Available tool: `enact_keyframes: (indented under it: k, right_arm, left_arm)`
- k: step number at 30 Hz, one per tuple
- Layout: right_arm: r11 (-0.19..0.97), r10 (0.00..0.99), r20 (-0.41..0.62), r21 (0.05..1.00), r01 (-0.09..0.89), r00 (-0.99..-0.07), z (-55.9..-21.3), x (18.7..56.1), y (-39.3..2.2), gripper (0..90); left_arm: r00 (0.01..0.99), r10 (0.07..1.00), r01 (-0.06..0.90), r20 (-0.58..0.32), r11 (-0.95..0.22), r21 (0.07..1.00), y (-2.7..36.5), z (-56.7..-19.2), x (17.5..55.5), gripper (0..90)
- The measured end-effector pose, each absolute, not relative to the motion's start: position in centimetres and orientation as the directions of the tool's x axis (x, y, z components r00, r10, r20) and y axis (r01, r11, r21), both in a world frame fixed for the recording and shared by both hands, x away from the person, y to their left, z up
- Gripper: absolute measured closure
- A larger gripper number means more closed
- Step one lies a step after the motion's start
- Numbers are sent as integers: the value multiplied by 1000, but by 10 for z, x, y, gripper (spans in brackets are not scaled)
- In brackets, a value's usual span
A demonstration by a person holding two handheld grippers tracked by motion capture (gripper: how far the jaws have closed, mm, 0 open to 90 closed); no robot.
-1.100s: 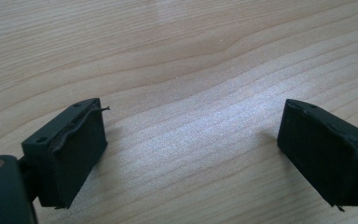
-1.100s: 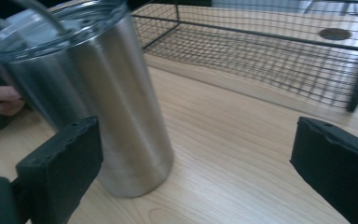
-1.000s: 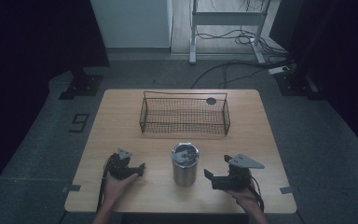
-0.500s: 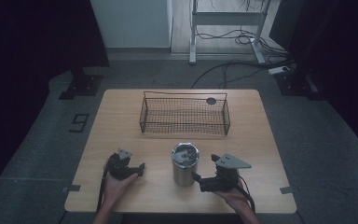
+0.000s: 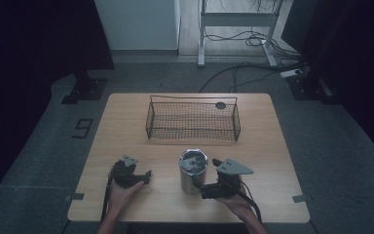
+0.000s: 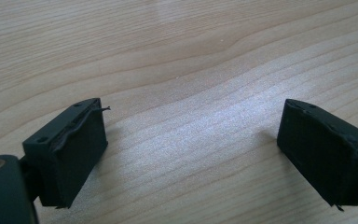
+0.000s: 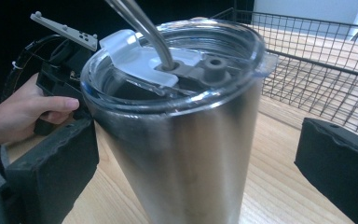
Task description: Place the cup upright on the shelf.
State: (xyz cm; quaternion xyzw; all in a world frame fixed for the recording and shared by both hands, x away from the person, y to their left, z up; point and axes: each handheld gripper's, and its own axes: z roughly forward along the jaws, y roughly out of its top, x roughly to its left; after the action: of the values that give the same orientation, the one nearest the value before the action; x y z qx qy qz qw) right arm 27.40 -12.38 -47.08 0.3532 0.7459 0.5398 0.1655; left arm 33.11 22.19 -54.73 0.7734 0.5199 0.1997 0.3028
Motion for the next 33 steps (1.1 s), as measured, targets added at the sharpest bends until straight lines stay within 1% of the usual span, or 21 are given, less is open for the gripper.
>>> enact_keyframes:
  k: [14,21,28,33]
  right_arm:
    - [175,688,122,928,327,-715,-470,283,-106,0]
    - [186,682,120,926,330,-722,-477,292,-95,0]
    - [227,685,102,911,345,-721,-485,300,-87,2]
    - [235,690,75,917,321,-720,-487,299,-86,17]
  left_arm:
    - [380,925,683,-6,-276,676,222,-547,331,80]
    - [381,925,683,-5,-277,676,222,-547,331,79]
    - [381,925,683,-5,-278,676,222,-547,331,79]
    - [381,925,683,-5,-277,675,222,-547,331,79]
